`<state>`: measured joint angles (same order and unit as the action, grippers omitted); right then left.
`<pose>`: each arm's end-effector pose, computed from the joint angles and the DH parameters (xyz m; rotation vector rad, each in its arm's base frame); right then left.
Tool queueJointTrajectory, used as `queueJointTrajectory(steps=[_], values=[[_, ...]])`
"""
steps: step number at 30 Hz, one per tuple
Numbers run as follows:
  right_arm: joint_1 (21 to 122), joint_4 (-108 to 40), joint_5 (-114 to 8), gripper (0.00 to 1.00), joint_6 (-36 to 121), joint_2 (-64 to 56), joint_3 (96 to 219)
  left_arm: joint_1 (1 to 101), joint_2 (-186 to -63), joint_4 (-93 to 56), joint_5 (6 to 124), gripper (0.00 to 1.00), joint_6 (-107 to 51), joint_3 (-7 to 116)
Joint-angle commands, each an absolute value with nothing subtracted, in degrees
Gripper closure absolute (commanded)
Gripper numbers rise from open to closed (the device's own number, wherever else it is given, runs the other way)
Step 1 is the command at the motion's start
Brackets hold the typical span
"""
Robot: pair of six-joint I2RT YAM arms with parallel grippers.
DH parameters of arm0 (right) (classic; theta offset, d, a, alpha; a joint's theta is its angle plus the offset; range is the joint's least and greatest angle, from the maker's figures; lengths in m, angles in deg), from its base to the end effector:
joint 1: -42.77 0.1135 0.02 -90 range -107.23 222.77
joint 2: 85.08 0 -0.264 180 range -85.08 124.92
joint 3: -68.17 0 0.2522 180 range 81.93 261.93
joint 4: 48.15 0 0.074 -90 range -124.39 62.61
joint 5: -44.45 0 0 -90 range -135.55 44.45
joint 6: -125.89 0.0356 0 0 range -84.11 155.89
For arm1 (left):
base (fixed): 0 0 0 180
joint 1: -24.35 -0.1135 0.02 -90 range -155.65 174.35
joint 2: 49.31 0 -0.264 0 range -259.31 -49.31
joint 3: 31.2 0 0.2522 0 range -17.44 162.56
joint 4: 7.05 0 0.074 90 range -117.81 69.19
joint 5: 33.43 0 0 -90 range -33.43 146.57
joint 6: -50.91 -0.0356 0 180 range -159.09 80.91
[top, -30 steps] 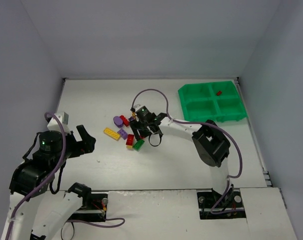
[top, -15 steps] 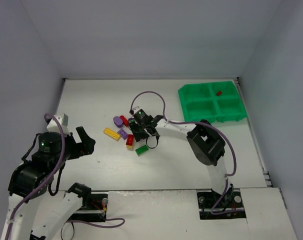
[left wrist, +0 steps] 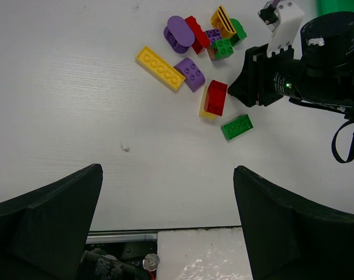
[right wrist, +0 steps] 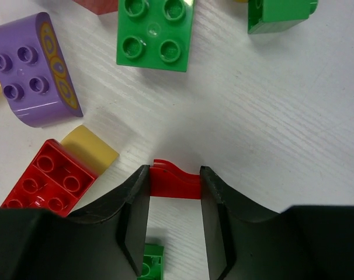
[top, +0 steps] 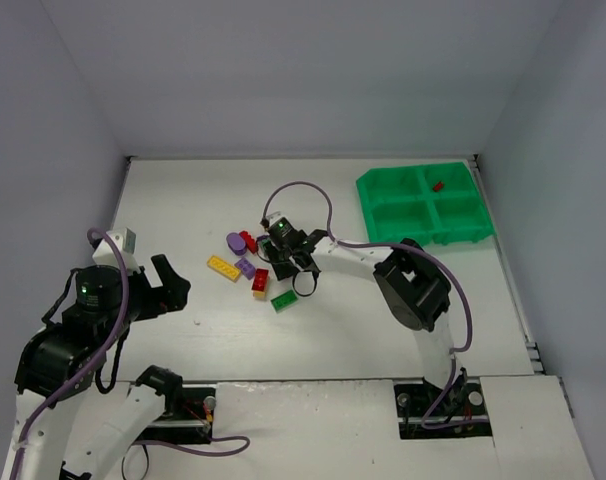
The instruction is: Sort the legos into containers by color
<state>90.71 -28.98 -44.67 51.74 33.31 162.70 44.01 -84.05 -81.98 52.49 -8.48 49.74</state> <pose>0.3061 0.3384 0.1689 -0.6515 2.2941 0.5319 0.0702 -0.0224 0.3933 -0.2449 2.0896 -0.4613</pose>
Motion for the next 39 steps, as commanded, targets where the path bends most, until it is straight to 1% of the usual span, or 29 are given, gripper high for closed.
queueJointTrajectory(steps=[1,3,6,7,8,9,10,12,13,17,21,26,29,30,31,35,37,39], values=[[88.92,-28.77,-40.73,1.0,50.83,29.19,162.18,44.21,-84.9,-80.75,52.44,0.13,-8.77,52.17],[86.46,-28.68,-40.19,1.0,49.61,25.15,162.17,44.21,-85.34,-80.49,52.44,0.13,-8.68,52.34],[78.39,-28.68,-39.67,1.0,47.76,19.18,163.31,44.21,-85.78,-79.96,52.61,0.13,-8.5,52.26],[73.32,-28.68,-39.49,1.0,45.75,18.12,163.92,44.21,-85.87,-79.7,52.61,0.13,-8.42,52.08],[70.57,-28.59,-39.75,1.0,44.86,16.63,165.76,44.21,-86.22,-79.52,52.61,0.13,-8.33,51.99],[67.84,-28.51,-40.19,1.0,43.98,16.27,166.82,44.21,-86.39,-79.17,52.61,0.13,-8.24,51.9],[62.59,-28.5,-41.32,1.0,42.41,16.09,168.05,44.21,-86.57,-78.99,52.61,0.13,-7.98,51.82],[57.91,-28.5,-41.95,1.0,41.17,16.7,171.92,44.12,-87.1,-78.29,52.53,0.13,-7.71,51.47],[53.62,-28.5,-42.56,1.0,40.55,18.01,173.23,44.21,-87.45,-78.03,52.53,0.13,-7.63,51.38],[44.99,-28.5,-46.16,0.99,40.11,22.75,180.18,44.21,-88.77,-76.97,52.0,0.13,-6.92,51.11],[39.96,-28.59,-47.48,0.98,39.66,29.26,187.81,44.21,-90.26,-76.1,51.47,0.13,-6.48,51.11],[36.35,-28.51,-48.89,0.96,40.02,38.14,193.37,44.21,-91.67,-75.83,50.59,0.13,-6.31,52.43],[34.95,-28.5,-49.59,0.88,40.37,41.39,195.04,44.21,-92.37,-75.39,49.89,0.13,-6.39,53.04],[34.42,-28.59,-50.29,0.79,40.63,42.36,195.3,44.21,-92.72,-75.3,49.71,0.13,-6.31,53.05],[34.24,-28.59,-50.47,0.73,40.63,42.8,195.39,44.21,-92.9,-75.39,49.54,0.13,-6.31,53.05],[34.07,-28.59,-51.53,0.55,40.02,43.51,196.1,44.21,-93.16,-74.86,49.36,0.13,-5.69,52.78],[34.07,-28.59,-52.05,0.49,39.93,42.46,196.01,44.21,-93.08,-74.69,49.45,0.13,-5.43,52.34],[34.24,-28.59,-52.06,0.45,39.93,41.23,195.4,44.21,-93.07,-74.51,49.71,0.13,-5.34,52.08]])
